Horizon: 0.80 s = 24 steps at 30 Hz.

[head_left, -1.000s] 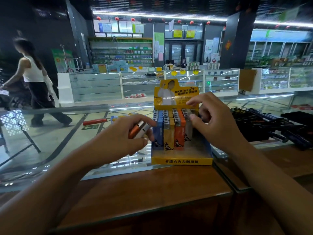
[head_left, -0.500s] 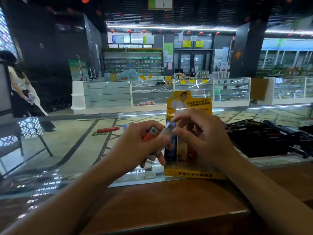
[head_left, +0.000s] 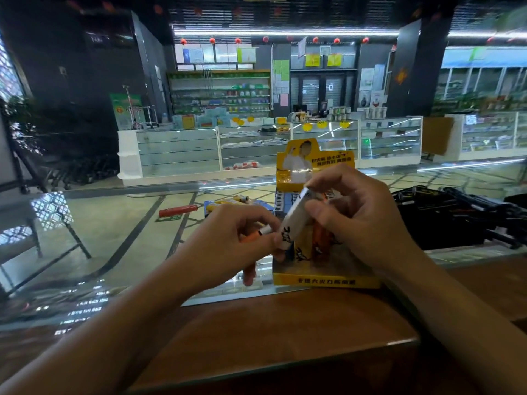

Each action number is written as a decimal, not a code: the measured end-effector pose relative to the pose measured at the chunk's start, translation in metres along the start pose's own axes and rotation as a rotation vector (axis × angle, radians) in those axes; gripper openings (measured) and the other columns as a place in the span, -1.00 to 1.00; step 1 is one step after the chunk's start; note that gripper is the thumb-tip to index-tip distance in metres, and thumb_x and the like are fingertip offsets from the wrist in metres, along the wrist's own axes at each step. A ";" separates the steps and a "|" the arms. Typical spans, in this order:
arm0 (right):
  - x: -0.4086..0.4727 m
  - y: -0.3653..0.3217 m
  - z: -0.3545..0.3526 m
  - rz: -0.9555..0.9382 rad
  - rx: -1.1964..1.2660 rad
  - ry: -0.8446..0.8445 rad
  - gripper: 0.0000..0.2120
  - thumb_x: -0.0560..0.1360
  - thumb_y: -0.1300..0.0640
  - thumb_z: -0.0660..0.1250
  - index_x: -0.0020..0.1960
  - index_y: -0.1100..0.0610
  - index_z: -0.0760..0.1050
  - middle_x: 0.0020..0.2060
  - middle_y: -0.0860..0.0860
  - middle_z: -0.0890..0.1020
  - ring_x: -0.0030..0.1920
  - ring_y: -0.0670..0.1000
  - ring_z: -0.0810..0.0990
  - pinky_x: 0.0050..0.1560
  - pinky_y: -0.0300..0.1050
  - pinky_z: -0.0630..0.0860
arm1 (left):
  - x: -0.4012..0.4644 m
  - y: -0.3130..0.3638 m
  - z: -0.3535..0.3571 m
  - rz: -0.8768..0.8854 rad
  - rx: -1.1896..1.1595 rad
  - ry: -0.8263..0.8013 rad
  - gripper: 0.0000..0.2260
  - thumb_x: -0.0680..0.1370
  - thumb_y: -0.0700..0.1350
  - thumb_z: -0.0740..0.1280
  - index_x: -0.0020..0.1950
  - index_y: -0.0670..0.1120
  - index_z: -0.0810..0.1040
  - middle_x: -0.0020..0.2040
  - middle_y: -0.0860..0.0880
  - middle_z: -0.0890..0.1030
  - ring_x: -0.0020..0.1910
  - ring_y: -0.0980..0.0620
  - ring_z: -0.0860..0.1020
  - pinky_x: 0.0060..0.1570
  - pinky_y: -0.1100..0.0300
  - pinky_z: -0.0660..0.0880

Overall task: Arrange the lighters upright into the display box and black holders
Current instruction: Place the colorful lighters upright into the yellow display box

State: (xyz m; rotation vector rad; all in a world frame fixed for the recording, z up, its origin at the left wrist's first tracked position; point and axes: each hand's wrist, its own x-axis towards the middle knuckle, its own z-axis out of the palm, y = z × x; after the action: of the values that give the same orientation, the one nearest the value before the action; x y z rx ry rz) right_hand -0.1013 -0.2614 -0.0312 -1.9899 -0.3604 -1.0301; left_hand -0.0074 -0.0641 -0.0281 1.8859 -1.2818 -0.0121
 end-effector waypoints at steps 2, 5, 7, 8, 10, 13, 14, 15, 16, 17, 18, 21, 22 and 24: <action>-0.001 -0.001 0.003 -0.008 -0.035 0.008 -0.79 0.49 0.10 0.43 0.05 -0.12 0.50 -0.09 -0.15 0.59 -0.36 0.24 0.51 -0.39 0.18 0.51 | 0.001 0.000 0.004 0.009 0.018 -0.027 -0.96 0.59 -0.10 0.36 -0.02 -0.03 0.61 -0.23 0.08 0.71 -0.56 0.04 0.55 -0.48 0.34 0.43; -0.001 0.000 0.004 -0.053 -0.097 -0.016 -0.78 0.50 0.05 0.43 0.08 -0.15 0.46 -0.08 -0.19 0.57 -0.40 0.09 0.50 -0.44 -0.03 0.51 | 0.003 -0.003 0.008 0.013 0.009 -0.043 -0.94 0.60 -0.11 0.34 0.00 -0.02 0.62 -0.26 0.02 0.69 -0.55 0.16 0.46 -0.49 0.32 0.39; -0.004 0.000 0.003 -0.109 -0.155 -0.054 -0.77 0.50 0.06 0.44 0.11 -0.11 0.48 -0.08 -0.17 0.57 -0.45 -0.05 0.46 -0.46 -0.29 0.39 | 0.004 -0.004 0.011 0.054 0.080 -0.033 -0.92 0.58 -0.09 0.37 0.04 0.00 0.65 -0.29 0.08 0.67 -0.48 0.17 0.50 -0.44 0.37 0.38; -0.005 -0.001 0.003 -0.121 -0.162 -0.047 -0.77 0.49 0.07 0.44 0.10 -0.09 0.50 -0.09 -0.16 0.58 -0.45 -0.07 0.46 -0.45 -0.32 0.37 | 0.004 -0.004 0.011 0.062 0.094 -0.022 -0.91 0.56 -0.09 0.39 0.04 0.01 0.65 -0.28 0.11 0.66 -0.43 0.17 0.54 -0.40 0.37 0.42; -0.004 -0.002 -0.001 -0.093 -0.109 0.028 -0.79 0.47 0.12 0.45 0.06 -0.06 0.52 -0.14 -0.15 0.60 -0.41 -0.01 0.48 -0.44 -0.15 0.46 | 0.006 -0.006 0.007 0.034 0.046 0.050 -0.94 0.52 -0.11 0.44 -0.03 0.02 0.65 -0.26 0.10 0.65 -0.39 0.21 0.58 -0.35 0.37 0.48; 0.003 0.004 -0.018 -0.002 -0.011 0.152 -0.81 0.51 0.20 0.45 0.01 -0.03 0.51 -0.24 -0.12 0.58 -0.32 0.23 0.46 -0.39 0.04 0.50 | 0.008 -0.009 -0.002 -0.034 0.004 0.087 -0.92 0.47 -0.09 0.49 -0.14 0.06 0.62 -0.28 0.07 0.64 -0.42 0.24 0.53 -0.39 0.37 0.47; 0.005 0.007 -0.025 0.014 -0.019 0.156 -0.82 0.52 0.21 0.44 0.00 -0.02 0.51 -0.25 -0.10 0.57 -0.31 0.25 0.44 -0.38 0.00 0.47 | 0.008 -0.011 -0.004 -0.058 0.029 0.052 -0.92 0.47 -0.08 0.49 -0.14 0.04 0.61 -0.32 0.11 0.63 -0.44 0.24 0.52 -0.41 0.39 0.44; 0.005 0.010 -0.031 0.029 -0.036 0.146 -0.83 0.52 0.22 0.43 0.00 0.01 0.51 -0.24 -0.05 0.57 -0.32 0.25 0.42 -0.38 -0.04 0.44 | 0.008 -0.013 -0.004 -0.082 0.065 0.002 -0.92 0.47 -0.08 0.49 -0.13 0.02 0.61 -0.35 0.14 0.62 -0.46 0.25 0.51 -0.44 0.41 0.41; 0.004 0.013 -0.035 0.042 -0.055 0.135 -0.84 0.52 0.23 0.43 0.01 0.04 0.50 -0.22 0.02 0.58 -0.33 0.21 0.41 -0.39 -0.09 0.42 | 0.008 -0.016 -0.003 -0.104 0.105 -0.047 -0.92 0.48 -0.06 0.49 -0.12 0.01 0.61 -0.38 0.17 0.60 -0.47 0.26 0.49 -0.46 0.43 0.39; 0.001 0.016 -0.038 0.054 -0.066 0.129 -0.84 0.52 0.25 0.42 0.01 0.06 0.50 -0.20 0.07 0.58 -0.34 0.15 0.41 -0.38 -0.15 0.42 | 0.008 -0.018 -0.001 -0.118 0.148 -0.092 -0.91 0.48 -0.02 0.48 -0.11 0.03 0.60 -0.38 0.19 0.59 -0.47 0.26 0.49 -0.45 0.43 0.39; -0.002 0.019 -0.039 0.066 -0.071 0.128 -0.84 0.53 0.26 0.41 0.02 0.07 0.49 -0.17 0.10 0.58 -0.34 0.12 0.41 -0.37 -0.18 0.43 | 0.008 -0.020 0.000 -0.128 0.187 -0.130 -0.89 0.47 0.04 0.47 -0.11 0.07 0.58 -0.36 0.22 0.59 -0.44 0.26 0.50 -0.43 0.42 0.40; -0.007 0.022 -0.042 0.085 -0.108 0.096 -0.83 0.54 0.23 0.39 0.07 0.04 0.49 -0.18 -0.04 0.58 -0.32 0.06 0.45 -0.31 -0.13 0.50 | 0.010 -0.024 0.002 -0.155 0.233 -0.192 -0.81 0.42 0.19 0.41 -0.11 0.12 0.55 -0.35 0.23 0.61 -0.45 0.26 0.49 -0.42 0.37 0.42; -0.008 0.023 -0.043 0.086 -0.135 0.076 -0.83 0.54 0.21 0.39 0.08 0.03 0.49 -0.19 -0.08 0.57 -0.30 0.04 0.48 -0.29 -0.09 0.51 | 0.010 -0.025 0.002 -0.164 0.217 -0.195 -0.77 0.39 0.22 0.38 -0.10 0.11 0.54 -0.36 0.20 0.61 -0.47 0.25 0.48 -0.43 0.36 0.42; -0.011 0.024 -0.045 0.086 -0.201 0.048 -0.83 0.54 0.20 0.39 0.10 0.03 0.49 -0.16 -0.11 0.58 -0.24 0.06 0.55 -0.21 -0.01 0.55 | 0.010 -0.026 0.002 -0.163 0.195 -0.197 -0.70 0.35 0.28 0.34 -0.08 0.11 0.53 -0.37 0.17 0.62 -0.47 0.24 0.48 -0.43 0.34 0.42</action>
State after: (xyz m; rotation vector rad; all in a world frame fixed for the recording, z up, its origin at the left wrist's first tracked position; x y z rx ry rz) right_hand -0.1179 -0.3100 -0.0389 -2.1351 -0.1486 -1.0930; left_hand 0.0163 -0.0696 -0.0416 2.1982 -1.2939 -0.1680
